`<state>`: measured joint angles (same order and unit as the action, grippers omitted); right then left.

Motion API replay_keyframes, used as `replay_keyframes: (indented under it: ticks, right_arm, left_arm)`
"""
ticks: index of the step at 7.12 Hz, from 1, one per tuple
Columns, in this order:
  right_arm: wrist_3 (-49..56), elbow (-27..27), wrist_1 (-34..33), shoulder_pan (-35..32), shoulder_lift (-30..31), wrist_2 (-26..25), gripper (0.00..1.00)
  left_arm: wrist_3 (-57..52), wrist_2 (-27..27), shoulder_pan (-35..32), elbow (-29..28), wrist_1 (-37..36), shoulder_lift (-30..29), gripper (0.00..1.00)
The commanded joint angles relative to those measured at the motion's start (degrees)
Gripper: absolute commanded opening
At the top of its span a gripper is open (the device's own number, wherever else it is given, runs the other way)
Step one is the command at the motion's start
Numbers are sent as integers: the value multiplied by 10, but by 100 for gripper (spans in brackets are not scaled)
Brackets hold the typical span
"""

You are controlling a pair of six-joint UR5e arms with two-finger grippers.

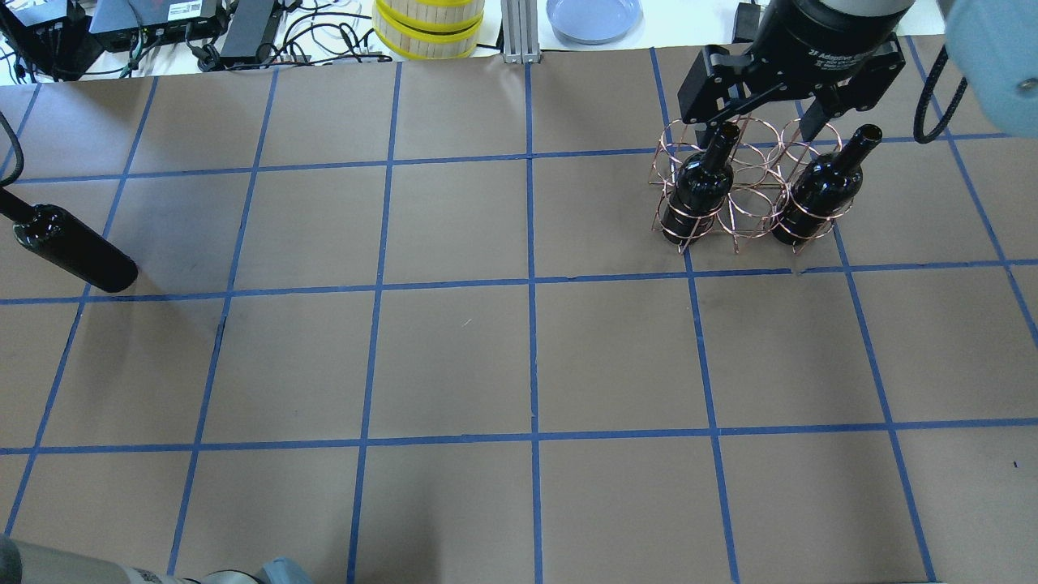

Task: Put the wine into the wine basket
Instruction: 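Lower the left gripper over the bottle and close it on the bottle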

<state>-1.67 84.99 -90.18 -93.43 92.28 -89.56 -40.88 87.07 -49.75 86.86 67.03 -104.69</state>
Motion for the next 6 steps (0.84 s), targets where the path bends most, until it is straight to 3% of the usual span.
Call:
replay_keyframes:
  ticks: [1,2,6]
  right_arm:
    - [0,0,0,0,0,0,100]
    - [0,0,0,0,0,0,100]
    - [0,0,0,0,0,0,100]
  left_arm:
    - [-3,-32,8,1,-15,-24,100]
    - [-4,-44,8,4,-56,-29,100]
    - [-3,-46,9,29,-64,-33,98]
